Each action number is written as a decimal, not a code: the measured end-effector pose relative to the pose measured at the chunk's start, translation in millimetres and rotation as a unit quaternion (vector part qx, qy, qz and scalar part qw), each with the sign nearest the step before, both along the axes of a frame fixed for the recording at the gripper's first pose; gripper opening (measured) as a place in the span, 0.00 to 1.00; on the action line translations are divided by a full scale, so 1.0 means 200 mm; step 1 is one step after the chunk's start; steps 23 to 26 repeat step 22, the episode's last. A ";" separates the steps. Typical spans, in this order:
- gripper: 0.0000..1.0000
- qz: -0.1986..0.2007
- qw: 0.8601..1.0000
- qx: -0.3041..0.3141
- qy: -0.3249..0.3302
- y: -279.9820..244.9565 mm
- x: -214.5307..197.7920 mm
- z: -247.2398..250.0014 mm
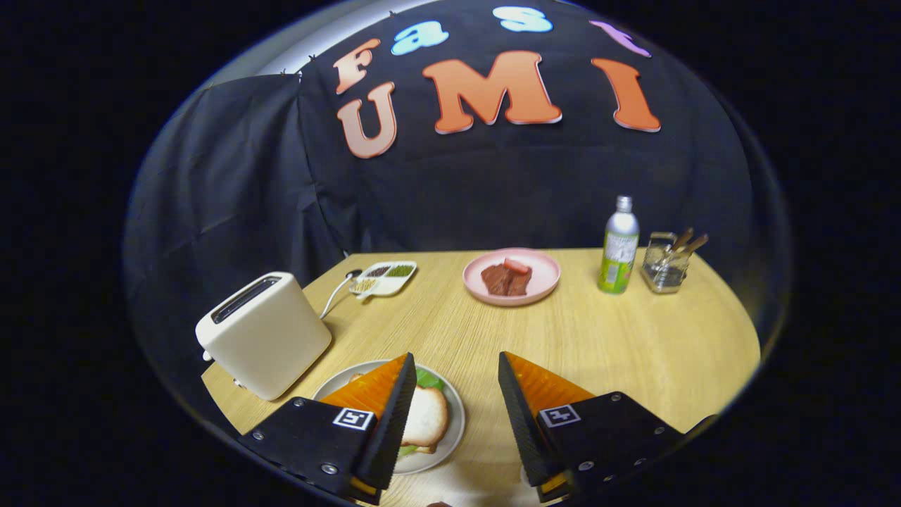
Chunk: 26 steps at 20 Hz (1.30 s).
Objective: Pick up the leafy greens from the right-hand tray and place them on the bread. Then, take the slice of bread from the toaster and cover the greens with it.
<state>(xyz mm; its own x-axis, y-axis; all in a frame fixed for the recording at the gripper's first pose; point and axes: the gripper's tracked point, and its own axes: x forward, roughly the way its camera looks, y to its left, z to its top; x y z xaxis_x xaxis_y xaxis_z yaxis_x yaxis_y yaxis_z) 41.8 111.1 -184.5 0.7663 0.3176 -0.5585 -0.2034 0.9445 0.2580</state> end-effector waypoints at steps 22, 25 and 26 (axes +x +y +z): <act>0.94 -0.096 0.949 -0.038 -0.297 -0.21 -0.08 0.98; 0.94 -0.096 0.949 -0.038 -0.297 -0.21 -0.08 0.98; 0.94 -0.096 0.949 -0.038 -0.297 -0.21 -0.08 0.98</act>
